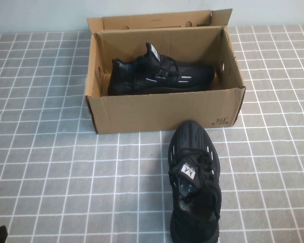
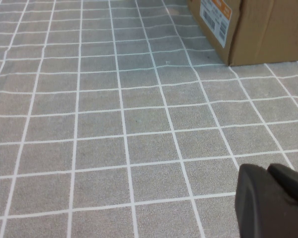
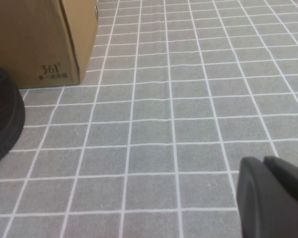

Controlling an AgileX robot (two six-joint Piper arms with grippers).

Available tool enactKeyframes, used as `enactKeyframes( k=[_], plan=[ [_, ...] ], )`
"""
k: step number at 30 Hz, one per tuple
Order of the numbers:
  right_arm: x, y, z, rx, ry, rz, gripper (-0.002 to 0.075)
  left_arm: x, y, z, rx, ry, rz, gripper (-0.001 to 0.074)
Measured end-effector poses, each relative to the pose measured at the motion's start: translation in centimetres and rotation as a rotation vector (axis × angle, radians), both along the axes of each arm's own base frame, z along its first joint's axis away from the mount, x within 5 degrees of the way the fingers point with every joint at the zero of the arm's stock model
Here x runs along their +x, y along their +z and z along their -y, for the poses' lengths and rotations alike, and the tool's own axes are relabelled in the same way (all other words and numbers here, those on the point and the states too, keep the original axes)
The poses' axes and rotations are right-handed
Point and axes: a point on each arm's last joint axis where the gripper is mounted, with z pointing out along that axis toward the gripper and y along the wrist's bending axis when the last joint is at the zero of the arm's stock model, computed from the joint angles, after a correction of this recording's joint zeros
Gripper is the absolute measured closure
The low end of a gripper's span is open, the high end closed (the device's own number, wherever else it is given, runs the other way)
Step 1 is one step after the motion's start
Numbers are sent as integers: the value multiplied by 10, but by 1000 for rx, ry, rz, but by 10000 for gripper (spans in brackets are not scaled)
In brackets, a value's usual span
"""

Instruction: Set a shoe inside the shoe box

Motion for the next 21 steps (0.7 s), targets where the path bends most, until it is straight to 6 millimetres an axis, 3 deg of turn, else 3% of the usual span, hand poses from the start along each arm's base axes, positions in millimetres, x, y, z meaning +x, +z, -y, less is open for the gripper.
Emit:
enactKeyframes(
  k=[21],
  plan=[
    [0, 2, -2, 59, 3, 22, 742, 0, 0, 0, 0, 0, 0, 736]
  ],
)
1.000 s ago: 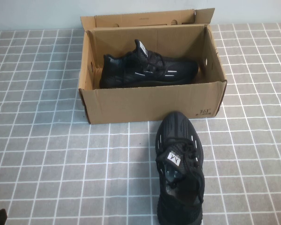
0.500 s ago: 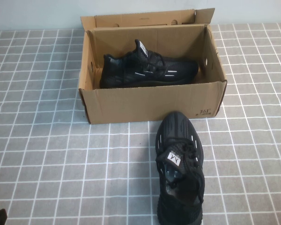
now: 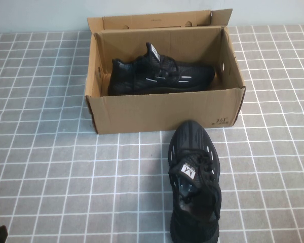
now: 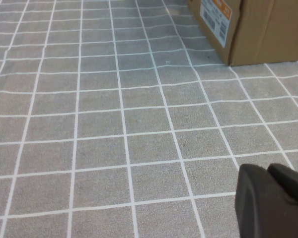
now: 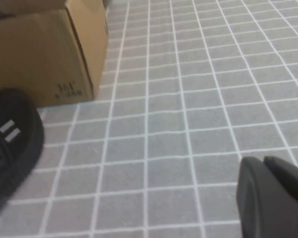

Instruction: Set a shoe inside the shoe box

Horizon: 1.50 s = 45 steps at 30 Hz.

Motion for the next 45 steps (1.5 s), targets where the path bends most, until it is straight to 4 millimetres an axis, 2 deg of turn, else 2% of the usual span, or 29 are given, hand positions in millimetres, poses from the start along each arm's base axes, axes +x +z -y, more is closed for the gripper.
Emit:
enactKeyframes(
  k=[12, 20, 22, 24, 28, 33, 38, 45],
  plan=[
    [2, 19, -5, 500, -24, 145, 742, 0, 0, 0, 0, 0, 0, 736],
    [2, 21, -7, 734, -30, 117, 742, 0, 0, 0, 0, 0, 0, 736],
    [0, 21, -11, 727, 5, 70, 742, 0, 0, 0, 0, 0, 0, 736],
    [-4, 30, -17, 706, 68, 23, 742, 0, 0, 0, 0, 0, 0, 736],
    [-9, 63, -28, 621, 184, -73, 742, 0, 0, 0, 0, 0, 0, 736],
    [2, 93, -36, 375, 269, -340, 742, 0, 0, 0, 0, 0, 0, 736],
    [30, 109, -35, 160, 297, -587, 742, 0, 0, 0, 0, 0, 0, 736],
    [82, 127, -41, 44, 390, -733, 742, 0, 0, 0, 0, 0, 0, 736]
  ],
)
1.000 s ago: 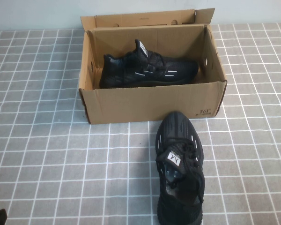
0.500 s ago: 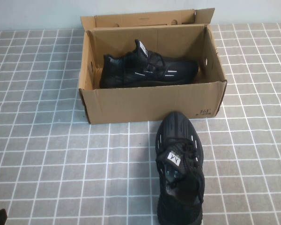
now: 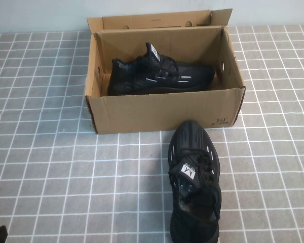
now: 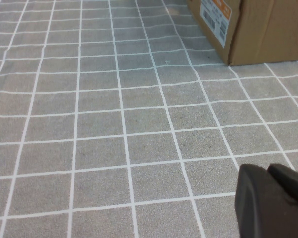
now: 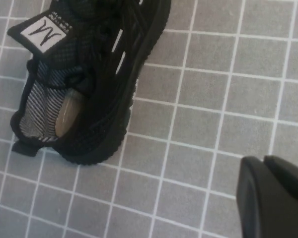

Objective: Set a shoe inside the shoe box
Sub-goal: Pick up the shoe from the table

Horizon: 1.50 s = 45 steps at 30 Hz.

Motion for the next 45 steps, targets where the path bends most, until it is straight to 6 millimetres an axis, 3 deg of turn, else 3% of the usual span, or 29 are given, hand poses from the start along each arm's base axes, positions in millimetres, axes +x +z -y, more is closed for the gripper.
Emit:
enactKeyframes(
  k=[7, 11, 19, 22, 24, 29, 32, 39, 45],
  plan=[
    [45, 5, -35, -43, 185, -68, 742, 0, 0, 0, 0, 0, 0, 736],
    [61, 10, -71, -100, 346, -61, 742, 0, 0, 0, 0, 0, 0, 736],
    [71, 16, -153, -224, 686, 31, 732, 0, 0, 0, 0, 0, 0, 736],
    [73, 13, -174, -273, 782, 37, 669, 0, 0, 0, 0, 0, 0, 736],
    [77, 10, -184, -285, 808, 27, 566, 0, 0, 0, 0, 0, 0, 736],
    [95, -4, -196, -351, 817, 38, 264, 0, 0, 0, 0, 0, 0, 736],
    [105, -17, -200, -416, 822, 54, 179, 0, 0, 0, 0, 0, 0, 736],
    [122, -44, -203, -543, 833, 51, 147, 0, 0, 0, 0, 0, 0, 736],
    [134, -49, -196, -662, 736, 81, 144, 0, 0, 0, 0, 0, 0, 736]
  ],
)
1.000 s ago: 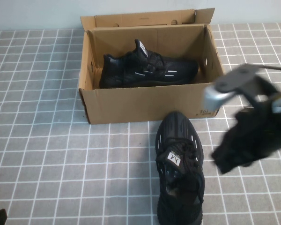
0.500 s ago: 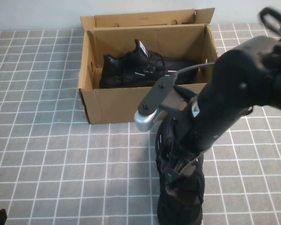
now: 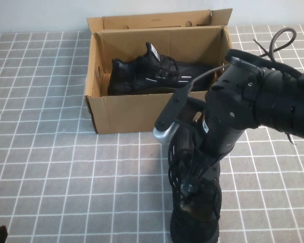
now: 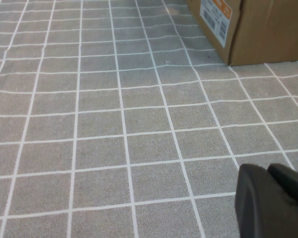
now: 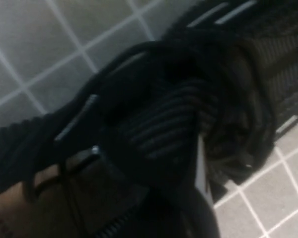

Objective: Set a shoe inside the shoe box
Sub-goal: Pick up the shoe from the table

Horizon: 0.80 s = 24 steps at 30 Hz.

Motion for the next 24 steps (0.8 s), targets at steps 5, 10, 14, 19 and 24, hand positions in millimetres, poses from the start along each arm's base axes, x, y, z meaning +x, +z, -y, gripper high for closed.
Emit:
enactKeyframes(
  k=[5, 10, 14, 19, 24],
  plan=[
    [0, 0, -2, 32, -27, -6, 166, 0, 0, 0, 0, 0, 0, 736],
    [0, -6, -8, 73, -44, -36, 225, 0, 0, 0, 0, 0, 0, 736],
    [4, -11, -8, 40, -30, -18, 257, 0, 0, 0, 0, 0, 0, 736],
    [5, -12, -7, 23, -23, -6, 376, 0, 0, 0, 0, 0, 0, 736],
    [4, -13, -6, 7, -26, -21, 665, 0, 0, 0, 0, 0, 0, 736]
  ],
)
